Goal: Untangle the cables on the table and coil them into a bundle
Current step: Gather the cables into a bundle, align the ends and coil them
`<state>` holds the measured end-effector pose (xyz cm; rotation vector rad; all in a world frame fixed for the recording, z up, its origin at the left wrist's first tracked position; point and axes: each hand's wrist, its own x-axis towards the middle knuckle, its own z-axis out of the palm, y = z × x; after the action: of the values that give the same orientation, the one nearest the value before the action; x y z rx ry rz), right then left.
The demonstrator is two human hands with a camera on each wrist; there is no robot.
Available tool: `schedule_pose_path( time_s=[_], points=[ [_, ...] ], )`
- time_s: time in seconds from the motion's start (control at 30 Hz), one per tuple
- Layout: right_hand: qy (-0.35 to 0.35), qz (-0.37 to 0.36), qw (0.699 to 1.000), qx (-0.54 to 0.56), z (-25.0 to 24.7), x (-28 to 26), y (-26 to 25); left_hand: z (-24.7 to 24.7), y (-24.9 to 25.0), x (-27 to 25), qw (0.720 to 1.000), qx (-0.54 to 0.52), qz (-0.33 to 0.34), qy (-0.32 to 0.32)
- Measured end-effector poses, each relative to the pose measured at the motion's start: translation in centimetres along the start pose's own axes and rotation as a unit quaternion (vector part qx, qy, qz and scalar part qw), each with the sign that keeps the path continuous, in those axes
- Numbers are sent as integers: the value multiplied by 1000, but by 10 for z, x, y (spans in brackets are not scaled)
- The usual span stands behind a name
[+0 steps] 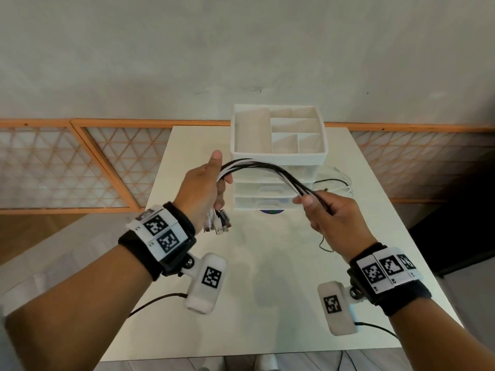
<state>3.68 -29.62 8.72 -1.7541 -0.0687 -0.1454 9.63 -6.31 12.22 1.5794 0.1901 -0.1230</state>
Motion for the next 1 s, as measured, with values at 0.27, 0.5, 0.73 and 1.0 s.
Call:
schedule_pose_path(
  time_s=[0.27,0.5,0.73,1.0],
  points=[
    [-62,64,996,25,27,1,-7,10,8,-3,996,68,53,-20],
    [8,46,999,7,31,1,10,2,5,-1,996,58,63,8],
    [74,-116,988,-72,59,9,-18,31,-7,-28,955,268,106,-70],
    [-89,-196,965,-148,74,-8,-5,38,-15,-26,985,86,10,-152]
  ],
)
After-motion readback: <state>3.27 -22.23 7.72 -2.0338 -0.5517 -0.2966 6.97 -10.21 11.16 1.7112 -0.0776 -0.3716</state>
